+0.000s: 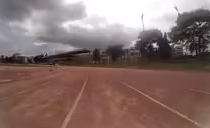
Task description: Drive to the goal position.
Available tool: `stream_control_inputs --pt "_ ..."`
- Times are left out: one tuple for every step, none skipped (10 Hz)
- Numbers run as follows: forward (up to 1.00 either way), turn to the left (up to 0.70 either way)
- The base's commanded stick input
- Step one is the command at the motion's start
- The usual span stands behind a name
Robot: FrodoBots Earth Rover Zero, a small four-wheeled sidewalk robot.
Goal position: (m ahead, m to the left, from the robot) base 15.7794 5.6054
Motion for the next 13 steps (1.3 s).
stream_control_inputs --pt "0.45 0.00" --pt "0.45 0.00" --pt "0.45 0.00" --pt "0.45 0.00" --pt "0.45 0.00" --pt "0.45 0.00" --pt "0.45 0.00" --pt "0.45 0.00" --pt "0.45 0.00" --pt "0.45 0.00" --pt "0.45 0.00" --pt "0.45 0.00" --pt "0.45 0.00"
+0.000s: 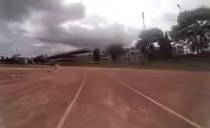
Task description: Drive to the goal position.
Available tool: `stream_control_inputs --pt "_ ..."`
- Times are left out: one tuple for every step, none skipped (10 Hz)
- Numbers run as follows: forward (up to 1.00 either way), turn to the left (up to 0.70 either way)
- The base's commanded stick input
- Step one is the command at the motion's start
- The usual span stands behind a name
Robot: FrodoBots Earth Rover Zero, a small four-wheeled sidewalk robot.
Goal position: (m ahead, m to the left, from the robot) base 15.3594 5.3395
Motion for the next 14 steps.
stream_control_inputs --pt "0.45 0.00" --pt "0.45 0.00" --pt "0.45 0.00" --pt "0.45 0.00" --pt "0.45 0.00" --pt "0.45 0.00" --pt "0.45 0.00" --pt "0.45 0.00" --pt "0.45 0.27" --pt "0.45 0.27" --pt "0.45 0.27" --pt "0.45 0.27" --pt "0.45 0.27" --pt "0.45 0.27"
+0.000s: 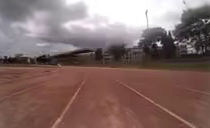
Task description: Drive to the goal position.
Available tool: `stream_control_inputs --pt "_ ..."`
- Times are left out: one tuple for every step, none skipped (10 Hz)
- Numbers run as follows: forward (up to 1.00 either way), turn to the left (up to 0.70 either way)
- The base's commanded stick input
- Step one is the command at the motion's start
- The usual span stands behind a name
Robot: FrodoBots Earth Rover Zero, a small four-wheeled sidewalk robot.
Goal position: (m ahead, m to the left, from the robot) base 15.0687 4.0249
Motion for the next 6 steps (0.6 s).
stream_control_inputs --pt "0.45 0.27" --pt "0.45 0.27" --pt "0.45 0.27" --pt "0.45 0.27" --pt "0.45 0.27" --pt "0.45 0.27"
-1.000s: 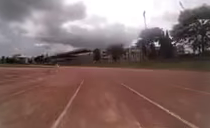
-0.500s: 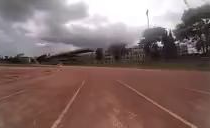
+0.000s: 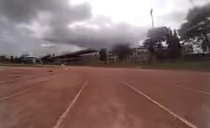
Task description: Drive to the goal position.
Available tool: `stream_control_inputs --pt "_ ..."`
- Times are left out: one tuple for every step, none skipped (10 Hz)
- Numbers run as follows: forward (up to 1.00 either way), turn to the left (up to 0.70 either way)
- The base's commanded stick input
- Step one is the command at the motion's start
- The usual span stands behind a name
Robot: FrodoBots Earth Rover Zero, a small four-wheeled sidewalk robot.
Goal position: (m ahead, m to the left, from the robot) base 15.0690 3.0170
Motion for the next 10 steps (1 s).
stream_control_inputs --pt "0.45 0.27" --pt "0.45 0.27" --pt "0.45 0.27" --pt "0.45 0.27" --pt "0.45 0.00" --pt "0.45 0.00" --pt "0.45 0.00" --pt "0.45 0.00" --pt "0.45 0.00" --pt "0.45 0.00"
